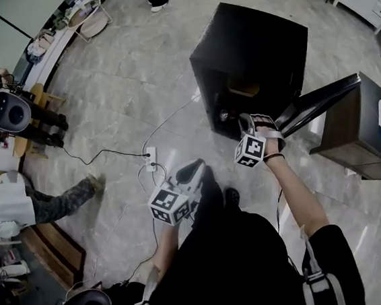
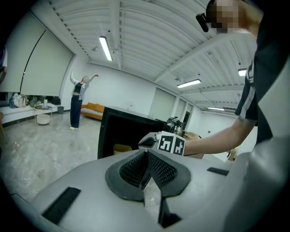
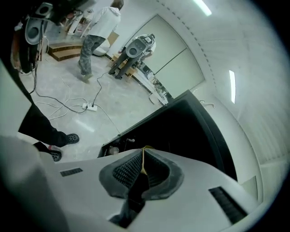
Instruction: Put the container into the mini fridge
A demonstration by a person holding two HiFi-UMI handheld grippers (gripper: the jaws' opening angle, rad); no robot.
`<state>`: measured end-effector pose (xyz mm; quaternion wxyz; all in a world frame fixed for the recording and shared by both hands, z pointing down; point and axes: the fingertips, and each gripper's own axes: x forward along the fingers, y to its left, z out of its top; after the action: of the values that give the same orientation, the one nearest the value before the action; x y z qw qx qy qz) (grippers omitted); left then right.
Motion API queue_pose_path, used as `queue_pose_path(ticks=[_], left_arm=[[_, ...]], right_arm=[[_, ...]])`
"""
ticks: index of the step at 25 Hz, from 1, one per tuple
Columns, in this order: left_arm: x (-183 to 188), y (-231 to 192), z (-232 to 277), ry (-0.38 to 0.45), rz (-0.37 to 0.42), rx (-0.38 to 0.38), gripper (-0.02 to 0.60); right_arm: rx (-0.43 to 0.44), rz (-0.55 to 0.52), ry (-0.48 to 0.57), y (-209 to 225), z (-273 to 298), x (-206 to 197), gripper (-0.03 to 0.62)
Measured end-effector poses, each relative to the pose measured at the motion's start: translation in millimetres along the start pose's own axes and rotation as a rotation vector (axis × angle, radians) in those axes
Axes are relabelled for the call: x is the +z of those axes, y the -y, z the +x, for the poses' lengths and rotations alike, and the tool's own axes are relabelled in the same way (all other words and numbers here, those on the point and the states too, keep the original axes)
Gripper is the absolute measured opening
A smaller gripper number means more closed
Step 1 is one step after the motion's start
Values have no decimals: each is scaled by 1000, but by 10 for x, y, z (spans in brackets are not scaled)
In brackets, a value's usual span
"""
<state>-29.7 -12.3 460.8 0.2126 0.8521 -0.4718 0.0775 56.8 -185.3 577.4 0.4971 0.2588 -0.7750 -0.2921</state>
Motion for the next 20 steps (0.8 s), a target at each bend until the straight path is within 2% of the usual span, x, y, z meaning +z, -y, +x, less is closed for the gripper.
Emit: queue_pose_path(ticks=[9, 14, 20], left_arm=[[93, 343, -130, 30, 39, 33, 43], [130, 439, -173, 44, 31, 52, 43], [308, 513, -323, 82, 37, 79, 43]], right_arm=[[-49, 67, 110, -18, -749, 134, 20], [-63, 169, 209, 129, -1134, 358, 20], [-85, 277, 281, 303, -1523, 519, 20]])
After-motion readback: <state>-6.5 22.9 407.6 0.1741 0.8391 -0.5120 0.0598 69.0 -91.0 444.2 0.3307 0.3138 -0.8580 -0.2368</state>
